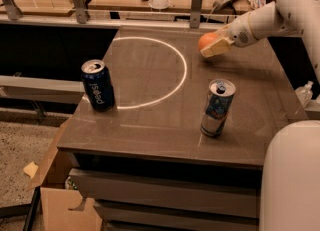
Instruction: Move orange near pepsi can
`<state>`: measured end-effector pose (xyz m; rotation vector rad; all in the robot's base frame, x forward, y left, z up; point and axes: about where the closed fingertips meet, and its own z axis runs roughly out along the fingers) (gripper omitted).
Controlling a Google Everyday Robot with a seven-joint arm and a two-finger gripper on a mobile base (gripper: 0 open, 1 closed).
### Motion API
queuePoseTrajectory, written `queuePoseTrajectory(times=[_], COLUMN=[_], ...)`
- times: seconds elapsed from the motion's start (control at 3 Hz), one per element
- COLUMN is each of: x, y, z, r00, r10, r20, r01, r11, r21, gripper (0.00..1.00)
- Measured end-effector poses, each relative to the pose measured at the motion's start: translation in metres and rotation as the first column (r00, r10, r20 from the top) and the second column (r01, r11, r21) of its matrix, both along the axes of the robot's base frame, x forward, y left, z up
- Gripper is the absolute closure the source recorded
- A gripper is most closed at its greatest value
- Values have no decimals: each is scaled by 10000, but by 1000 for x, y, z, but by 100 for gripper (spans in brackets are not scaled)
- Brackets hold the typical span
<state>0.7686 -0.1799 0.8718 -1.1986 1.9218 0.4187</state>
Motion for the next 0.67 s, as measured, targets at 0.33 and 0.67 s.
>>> queuePoseTrajectory(times=[0.33,0.67], x=[-35,-72], y=[19,42], z=[63,102], r00=[9856,9593], r10=[1524,2704], r20=[732,810], r01=[-1505,-2661], r11=[9881,9621], r21=[-314,-602], gripper=[100,100])
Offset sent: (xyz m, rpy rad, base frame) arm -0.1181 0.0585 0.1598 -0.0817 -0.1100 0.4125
